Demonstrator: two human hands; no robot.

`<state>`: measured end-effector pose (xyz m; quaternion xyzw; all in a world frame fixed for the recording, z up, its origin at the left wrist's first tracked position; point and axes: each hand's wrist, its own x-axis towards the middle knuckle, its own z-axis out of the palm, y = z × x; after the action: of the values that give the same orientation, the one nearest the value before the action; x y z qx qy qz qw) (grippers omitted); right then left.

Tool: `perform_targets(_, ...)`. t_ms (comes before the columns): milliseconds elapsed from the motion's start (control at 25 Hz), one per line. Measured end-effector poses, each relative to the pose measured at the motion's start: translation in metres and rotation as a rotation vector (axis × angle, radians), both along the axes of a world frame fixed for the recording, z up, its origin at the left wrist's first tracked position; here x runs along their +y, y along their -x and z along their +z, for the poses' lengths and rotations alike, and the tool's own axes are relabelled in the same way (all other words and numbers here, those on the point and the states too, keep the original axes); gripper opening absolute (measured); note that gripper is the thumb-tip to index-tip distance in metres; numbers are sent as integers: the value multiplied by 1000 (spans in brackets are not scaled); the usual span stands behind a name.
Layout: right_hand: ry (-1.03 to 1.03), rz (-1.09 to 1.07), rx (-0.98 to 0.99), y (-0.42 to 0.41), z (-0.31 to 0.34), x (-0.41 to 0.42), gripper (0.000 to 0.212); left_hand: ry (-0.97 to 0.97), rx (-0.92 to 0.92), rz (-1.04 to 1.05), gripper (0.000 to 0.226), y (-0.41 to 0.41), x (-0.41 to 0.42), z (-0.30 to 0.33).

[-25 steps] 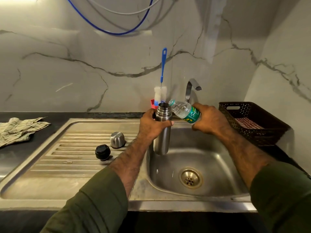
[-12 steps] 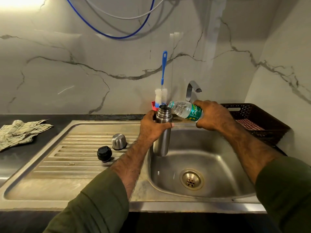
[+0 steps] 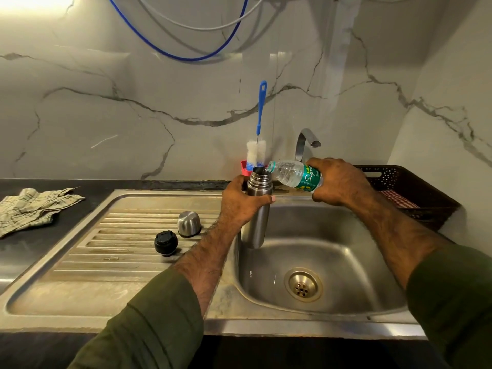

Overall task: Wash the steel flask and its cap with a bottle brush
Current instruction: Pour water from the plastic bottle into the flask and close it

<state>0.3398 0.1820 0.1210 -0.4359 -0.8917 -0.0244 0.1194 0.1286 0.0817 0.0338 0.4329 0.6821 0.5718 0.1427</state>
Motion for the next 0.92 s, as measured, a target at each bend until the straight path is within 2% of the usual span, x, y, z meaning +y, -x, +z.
perform_targets(920,-60,-13,-99,2,10,0,81,15,-11,7,69,-1,-2,-4)
